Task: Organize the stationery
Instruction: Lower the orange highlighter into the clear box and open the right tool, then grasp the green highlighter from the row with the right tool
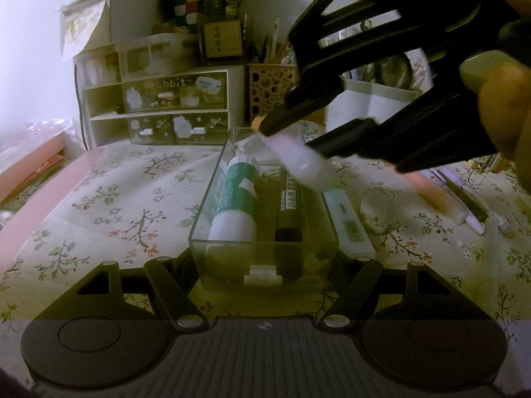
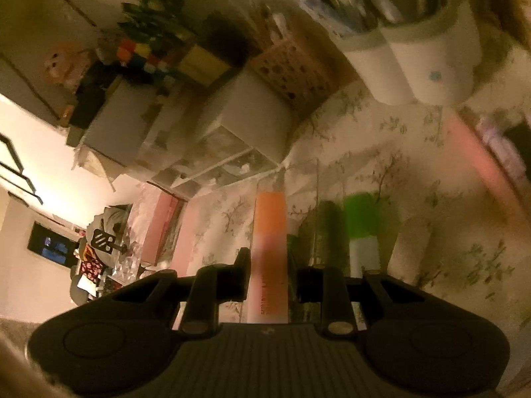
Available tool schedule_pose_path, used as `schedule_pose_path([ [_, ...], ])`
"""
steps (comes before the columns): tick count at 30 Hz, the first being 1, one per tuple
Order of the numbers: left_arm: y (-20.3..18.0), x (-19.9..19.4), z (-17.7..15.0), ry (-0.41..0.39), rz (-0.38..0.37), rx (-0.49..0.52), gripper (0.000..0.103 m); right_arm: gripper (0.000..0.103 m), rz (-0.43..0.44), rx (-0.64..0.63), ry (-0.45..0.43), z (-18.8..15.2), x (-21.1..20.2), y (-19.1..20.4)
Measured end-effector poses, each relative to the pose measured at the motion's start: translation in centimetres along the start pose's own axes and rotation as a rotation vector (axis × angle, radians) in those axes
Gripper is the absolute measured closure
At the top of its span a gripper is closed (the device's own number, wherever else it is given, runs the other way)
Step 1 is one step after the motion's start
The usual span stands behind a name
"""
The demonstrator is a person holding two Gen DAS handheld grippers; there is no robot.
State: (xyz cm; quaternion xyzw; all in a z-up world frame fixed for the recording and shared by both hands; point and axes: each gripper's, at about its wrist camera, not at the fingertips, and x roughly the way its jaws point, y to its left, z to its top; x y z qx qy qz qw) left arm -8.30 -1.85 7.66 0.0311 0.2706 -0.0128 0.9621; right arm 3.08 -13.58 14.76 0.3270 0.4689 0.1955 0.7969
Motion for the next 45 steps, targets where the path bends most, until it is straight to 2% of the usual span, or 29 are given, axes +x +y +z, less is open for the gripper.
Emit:
schedule_pose_path([
  [3,0.0,0.1,0.1,0.0,-0.004,0.003,0.03,0.076,0.018,-0.003,0.039,0.2,1.2,0.1],
  [5,0.0,0.1,0.1,0.0,-0.004,0.002,0.03,0.074,-0.004,-0.015,0.072,0.1,1.7,0.1],
  [9,0.0,0.1,0.1,0.0,-0.005,0.003,0.03,0.074,0.022,-0.055,0.091,-0.2,1.9,0.2],
  [16,0.0,0.1,0.1,0.0,-0.005,0.003,0.03,0.075,-0.006,-0.094,0.101,-0.4,1.8,0.1],
  [19,0.0,0.1,0.1,0.0,-0.004,0.002,0.03,0.091,-0.042,-0.169,0.101,-0.7,1.8,1.0],
  [21,0.0,0.1,0.1,0.0,-0.005,0.004,0.03,0.093,-0.07,-0.196,0.108,-0.9,1.9,1.3],
  [24,0.0,0.1,0.0,0.0,-0.006,0.005,0.03,0.094,-0.058,-0.212,0.106,-0.8,1.5,1.5],
  [30,0.0,0.1,0.0,0.0,-0.006,0.005,0.03,0.092,-0.043,-0.214,0.055,-0.5,-0.3,0.8],
  [33,-0.1,0.1,0.0,0.0,-0.007,0.004,0.03,0.091,-0.074,-0.216,-0.003,-0.4,-1.9,0.0],
  [36,-0.1,0.1,0.0,-0.001,-0.007,0.004,0.03,0.082,-0.118,-0.228,-0.04,-0.2,-2.8,-1.3],
  [38,0.0,0.1,0.0,0.0,-0.007,0.004,0.03,0.08,-0.158,-0.226,-0.024,-0.1,-2.4,-2.2],
  [41,0.0,0.0,0.0,-0.001,-0.006,0.002,0.03,0.078,-0.174,-0.26,0.028,-0.6,-1.1,-2.5],
  [45,0.0,0.0,0.0,-0.002,-0.005,0.002,0.03,0.075,-0.199,-0.313,0.027,-0.7,-0.3,-1.8],
])
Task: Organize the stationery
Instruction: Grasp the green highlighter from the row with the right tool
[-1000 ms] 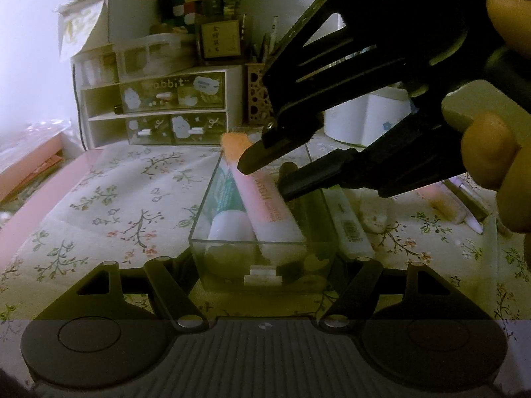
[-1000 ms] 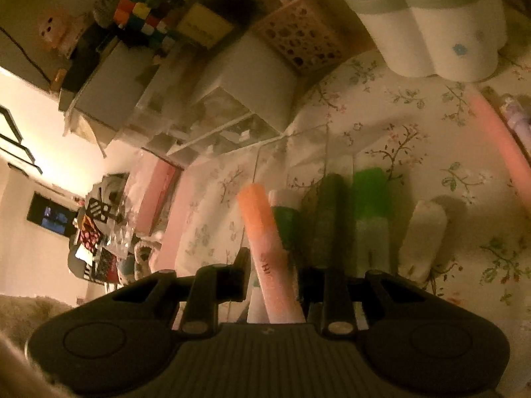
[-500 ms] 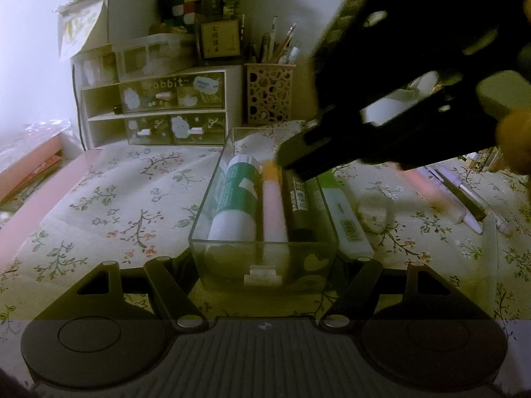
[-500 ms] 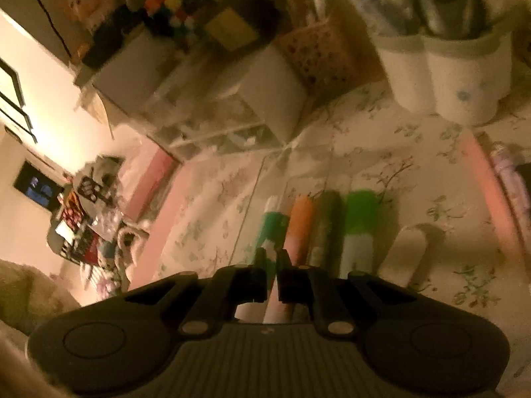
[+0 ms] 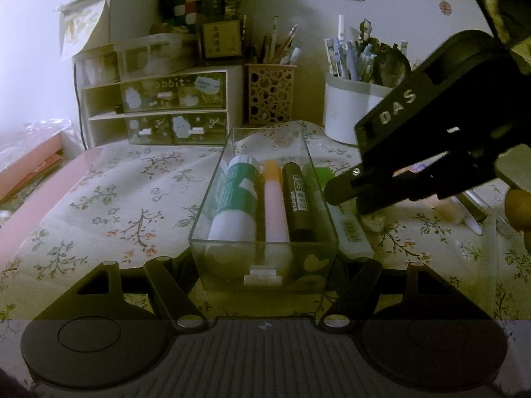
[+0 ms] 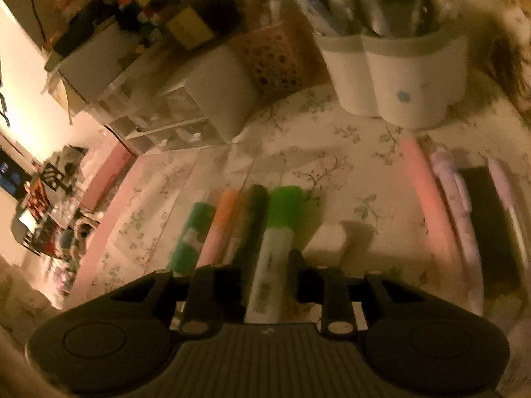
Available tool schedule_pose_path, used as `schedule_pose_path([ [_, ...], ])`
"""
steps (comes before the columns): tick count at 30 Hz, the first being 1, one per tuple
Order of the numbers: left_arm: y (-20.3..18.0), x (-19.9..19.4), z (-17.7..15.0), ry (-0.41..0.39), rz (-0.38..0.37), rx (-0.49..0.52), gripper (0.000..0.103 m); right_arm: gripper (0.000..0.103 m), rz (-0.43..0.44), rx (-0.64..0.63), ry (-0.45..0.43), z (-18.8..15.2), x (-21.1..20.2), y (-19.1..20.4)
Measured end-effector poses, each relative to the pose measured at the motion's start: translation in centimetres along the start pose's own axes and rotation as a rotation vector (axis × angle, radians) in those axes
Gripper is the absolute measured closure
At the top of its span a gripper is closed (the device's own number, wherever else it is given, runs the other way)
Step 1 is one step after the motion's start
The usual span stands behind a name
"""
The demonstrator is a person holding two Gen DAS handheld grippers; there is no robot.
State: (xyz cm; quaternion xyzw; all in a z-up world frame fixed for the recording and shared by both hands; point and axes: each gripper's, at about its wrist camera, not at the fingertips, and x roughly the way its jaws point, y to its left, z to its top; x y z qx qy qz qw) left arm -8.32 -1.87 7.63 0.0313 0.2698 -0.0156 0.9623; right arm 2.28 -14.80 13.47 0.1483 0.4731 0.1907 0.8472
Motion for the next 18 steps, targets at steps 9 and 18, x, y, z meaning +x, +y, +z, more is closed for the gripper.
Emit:
schedule_pose_path([
  [9,0.2,-0.1,-0.1,-0.002,0.006,-0.011,0.03,0.074,-0.024,-0.076,0.022,0.8,1.2,0.7],
  [18,0.5,-0.3,-0.1,-0.004,0.014,-0.03,0.03,0.074,-0.061,-0.157,0.037,1.0,2.3,1.7],
])
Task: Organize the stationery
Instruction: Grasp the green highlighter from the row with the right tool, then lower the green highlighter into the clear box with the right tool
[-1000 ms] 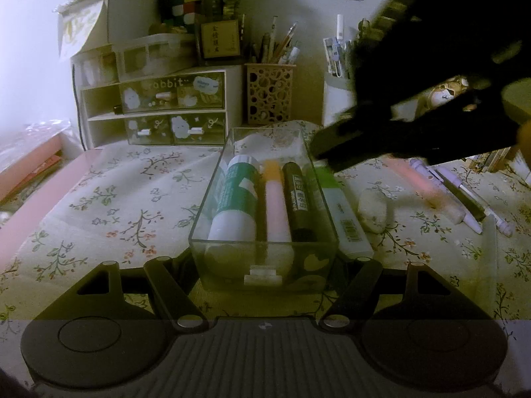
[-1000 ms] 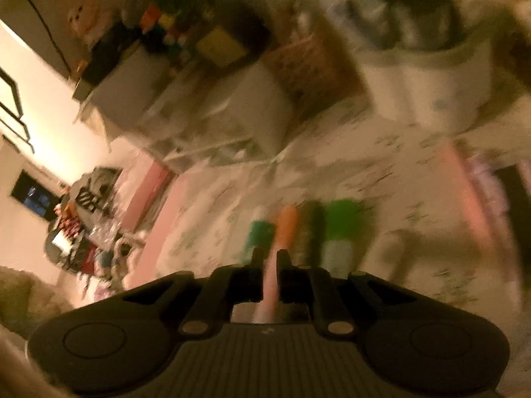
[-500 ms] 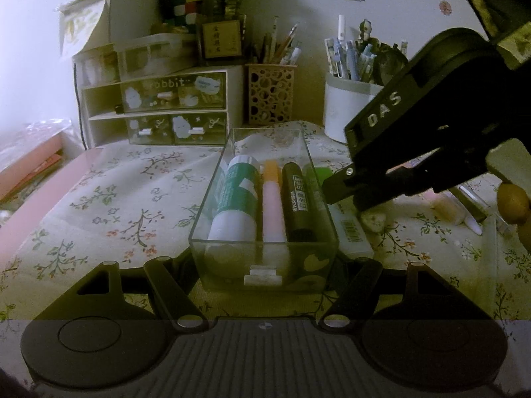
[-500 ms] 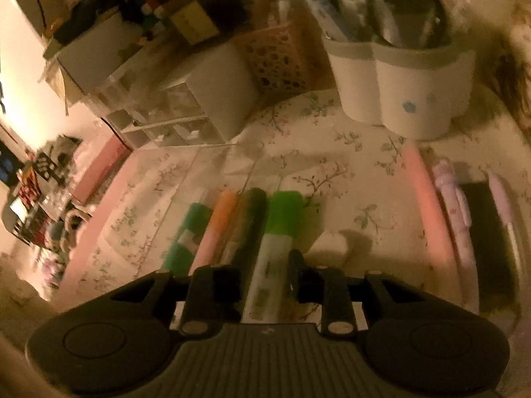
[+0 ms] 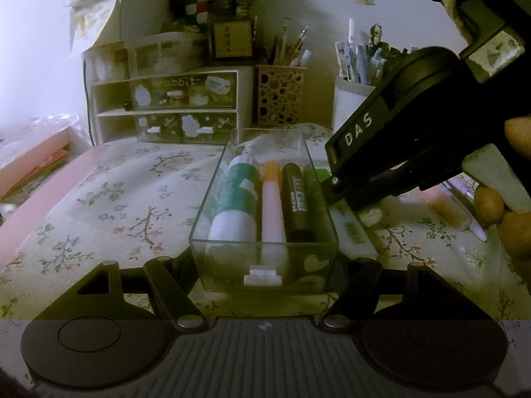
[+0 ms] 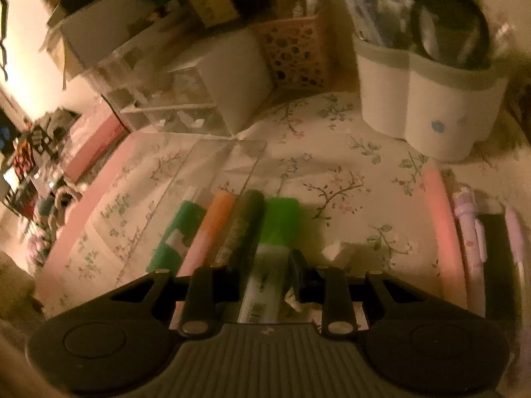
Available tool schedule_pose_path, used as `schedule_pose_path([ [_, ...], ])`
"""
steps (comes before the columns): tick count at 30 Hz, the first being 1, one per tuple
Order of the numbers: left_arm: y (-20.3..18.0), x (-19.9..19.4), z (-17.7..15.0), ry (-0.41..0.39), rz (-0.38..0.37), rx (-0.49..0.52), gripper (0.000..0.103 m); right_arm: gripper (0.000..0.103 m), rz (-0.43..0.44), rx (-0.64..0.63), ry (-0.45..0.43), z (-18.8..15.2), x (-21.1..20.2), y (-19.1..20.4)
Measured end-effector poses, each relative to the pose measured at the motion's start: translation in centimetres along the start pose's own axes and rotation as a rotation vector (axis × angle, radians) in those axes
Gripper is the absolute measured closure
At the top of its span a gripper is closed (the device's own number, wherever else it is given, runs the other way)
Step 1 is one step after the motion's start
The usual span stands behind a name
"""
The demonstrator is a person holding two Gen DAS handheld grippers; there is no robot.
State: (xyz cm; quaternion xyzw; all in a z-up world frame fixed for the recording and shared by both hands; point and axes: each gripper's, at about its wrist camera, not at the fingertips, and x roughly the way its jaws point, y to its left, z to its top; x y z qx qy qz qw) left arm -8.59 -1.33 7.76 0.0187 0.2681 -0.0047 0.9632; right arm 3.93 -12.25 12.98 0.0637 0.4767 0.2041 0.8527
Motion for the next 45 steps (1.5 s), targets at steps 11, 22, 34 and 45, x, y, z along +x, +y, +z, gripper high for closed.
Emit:
schedule_pose_path([
  [11,0.4,-0.1,0.0,-0.002,-0.006,-0.003,0.03,0.077,-0.039,-0.058,-0.002,0.1,0.5,0.6],
  [22,0.3,0.1,0.0,0.001,-0.02,0.011,0.03,0.077,0.103,0.228,-0.093,-1.0,-1.9,-2.6],
  [34,0.3,0.1,0.0,0.003,-0.022,0.014,0.03,0.077,0.202,0.334,-0.131,-0.1,-3.8,-1.8],
  [45,0.2,0.1,0.0,0.006,-0.032,0.014,0.03,0.078,0.184,0.366,-0.136,0.0,-4.0,-2.2],
])
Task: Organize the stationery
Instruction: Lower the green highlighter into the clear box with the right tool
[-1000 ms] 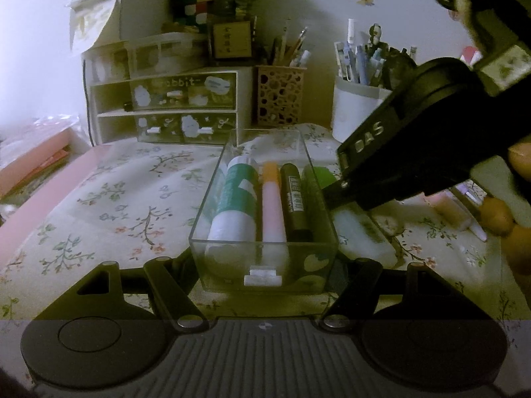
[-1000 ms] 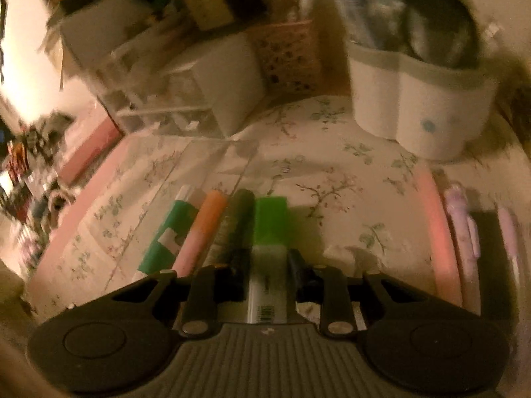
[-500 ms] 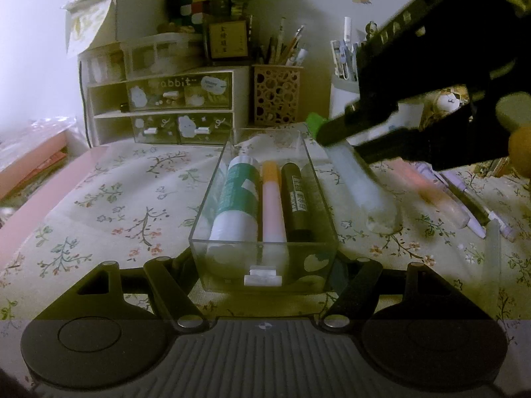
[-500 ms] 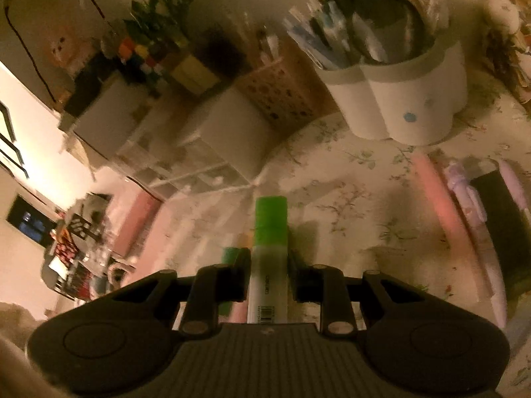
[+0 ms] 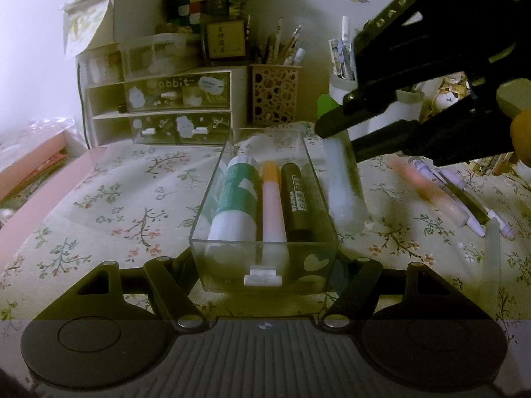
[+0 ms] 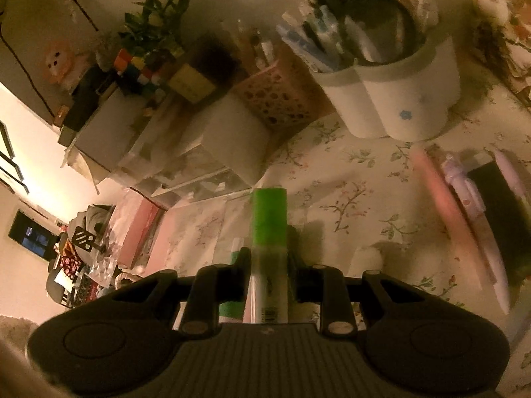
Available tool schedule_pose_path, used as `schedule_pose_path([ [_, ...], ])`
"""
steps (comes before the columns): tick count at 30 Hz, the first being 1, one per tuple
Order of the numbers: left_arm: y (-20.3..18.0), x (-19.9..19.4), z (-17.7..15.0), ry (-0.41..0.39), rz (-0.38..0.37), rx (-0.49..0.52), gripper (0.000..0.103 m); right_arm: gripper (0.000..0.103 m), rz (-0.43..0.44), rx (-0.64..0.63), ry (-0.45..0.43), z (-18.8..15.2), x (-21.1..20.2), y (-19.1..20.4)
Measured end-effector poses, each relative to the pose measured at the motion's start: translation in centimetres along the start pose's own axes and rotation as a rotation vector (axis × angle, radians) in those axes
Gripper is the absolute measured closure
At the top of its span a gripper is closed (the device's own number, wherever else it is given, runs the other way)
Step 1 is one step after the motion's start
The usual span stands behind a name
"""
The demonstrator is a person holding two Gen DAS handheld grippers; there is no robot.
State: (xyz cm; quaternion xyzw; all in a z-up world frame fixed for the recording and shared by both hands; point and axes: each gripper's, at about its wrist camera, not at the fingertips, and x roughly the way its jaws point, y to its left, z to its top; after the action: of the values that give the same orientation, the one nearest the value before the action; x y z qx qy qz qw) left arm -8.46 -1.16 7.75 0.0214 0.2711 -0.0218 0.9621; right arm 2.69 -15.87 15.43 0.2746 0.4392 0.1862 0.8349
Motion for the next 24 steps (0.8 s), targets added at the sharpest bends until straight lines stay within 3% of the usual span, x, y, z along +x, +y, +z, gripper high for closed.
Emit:
schedule_pose_path([
  [10,0.0,0.0,0.0,0.0,-0.001,-0.001,0.03,0.078,0.109,0.007,0.018,-0.1,0.5,0.9],
  [24,0.0,0.0,0.1,0.001,-0.003,-0.001,0.03,0.078,0.147,0.049,0.076,-0.5,3.1,0.8],
])
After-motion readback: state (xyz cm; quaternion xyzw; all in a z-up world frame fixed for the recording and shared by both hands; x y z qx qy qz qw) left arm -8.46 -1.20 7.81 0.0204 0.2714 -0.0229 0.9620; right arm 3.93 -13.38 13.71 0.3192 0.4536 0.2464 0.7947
